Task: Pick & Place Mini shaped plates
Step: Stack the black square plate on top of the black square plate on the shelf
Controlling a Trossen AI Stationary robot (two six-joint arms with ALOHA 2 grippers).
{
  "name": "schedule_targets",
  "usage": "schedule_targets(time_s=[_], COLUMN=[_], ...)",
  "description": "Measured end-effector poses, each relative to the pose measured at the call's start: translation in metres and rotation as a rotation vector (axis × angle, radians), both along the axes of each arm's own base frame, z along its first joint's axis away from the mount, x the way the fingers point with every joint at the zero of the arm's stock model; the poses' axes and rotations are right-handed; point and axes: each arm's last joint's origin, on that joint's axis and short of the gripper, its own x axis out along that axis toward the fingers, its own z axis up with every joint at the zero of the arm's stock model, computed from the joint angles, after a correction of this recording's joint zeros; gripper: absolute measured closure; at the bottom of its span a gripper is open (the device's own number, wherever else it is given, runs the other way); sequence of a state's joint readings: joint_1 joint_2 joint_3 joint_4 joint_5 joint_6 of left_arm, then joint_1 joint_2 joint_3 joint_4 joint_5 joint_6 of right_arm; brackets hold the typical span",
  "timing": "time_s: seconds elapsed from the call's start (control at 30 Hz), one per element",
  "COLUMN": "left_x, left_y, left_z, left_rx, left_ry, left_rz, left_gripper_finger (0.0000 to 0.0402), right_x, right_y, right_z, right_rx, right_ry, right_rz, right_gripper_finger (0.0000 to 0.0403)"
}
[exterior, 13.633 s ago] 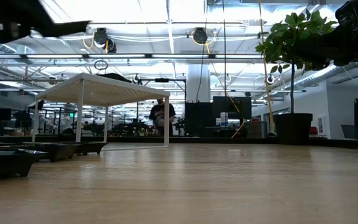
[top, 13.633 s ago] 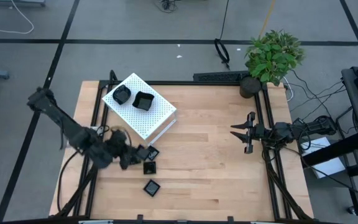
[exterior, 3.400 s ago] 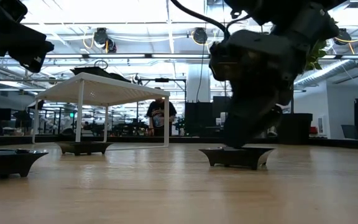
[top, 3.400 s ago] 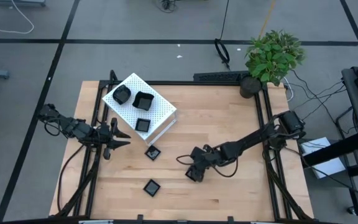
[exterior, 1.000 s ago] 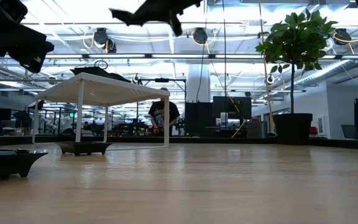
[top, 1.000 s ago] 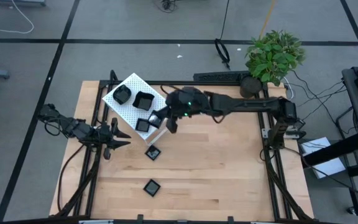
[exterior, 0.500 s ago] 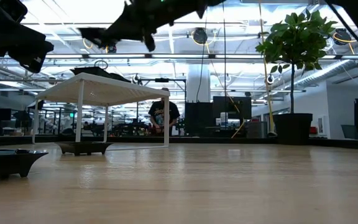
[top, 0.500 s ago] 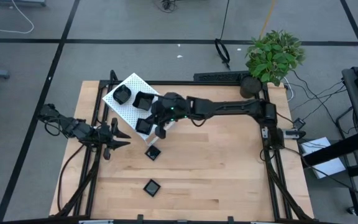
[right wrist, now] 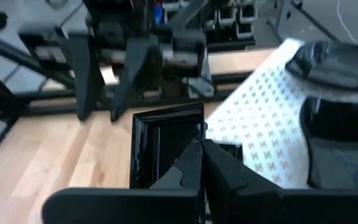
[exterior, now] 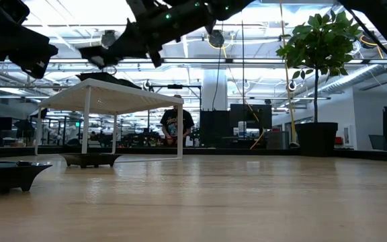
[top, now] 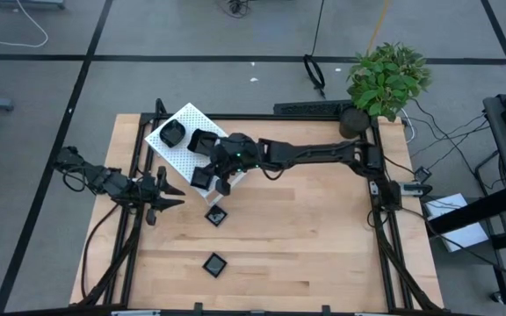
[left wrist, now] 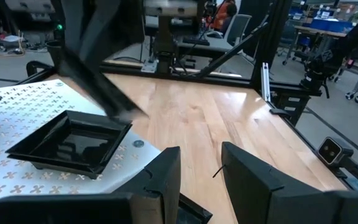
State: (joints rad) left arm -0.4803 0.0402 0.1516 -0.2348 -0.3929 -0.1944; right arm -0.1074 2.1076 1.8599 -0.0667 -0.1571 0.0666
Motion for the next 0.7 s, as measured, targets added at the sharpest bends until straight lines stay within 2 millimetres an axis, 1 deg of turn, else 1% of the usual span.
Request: schedule_targets(time_s=[0.1,0.2,0.3,0.4,0.6,0.7], left_x=[0.0,0.0,0.0,0.0,0.0,0.0], left_y=[0.0,0.0,0.0,0.0,0.0,0.0], left_z=[0.0,0.0001,0.0001,0.0,0.0,0.0], left_rx=[0.0,0.0,0.0,0.0,0.0,0.0], left_ry=[0.0,-0.001,-0.001,0.0,0.0,-0.001], left_rz=[0.0,0.0,0.0,0.0,0.0,0.0], left_gripper_finger=[0.0282,0.0282,0.0282,0.0282,0.0282,0.0282], right_x=[-0.0008,-0.0017,-0.0017,-0.0017,-0.0004,0.0001], right_y=[-0.0009,-0.0026,-0.0053,-0.0064,-0.0065,-0.0063], right_z=[-0.0001,0.004,0.0026,0.0014,0.0055,0.0069], right_rx=[-0.003,-0.009,-0.015,-0.027,-0.05,-0.06], right_ry=[0.006,-0.011,-0.002,0.003,-0.038,-0.053], right_rz=[-0.001,-0.005,-0.029,-0.055,-0.052,-0.048], right_gripper_finger=[0.0403,0.0402,0.0388,0.0362,0.0295,0.027])
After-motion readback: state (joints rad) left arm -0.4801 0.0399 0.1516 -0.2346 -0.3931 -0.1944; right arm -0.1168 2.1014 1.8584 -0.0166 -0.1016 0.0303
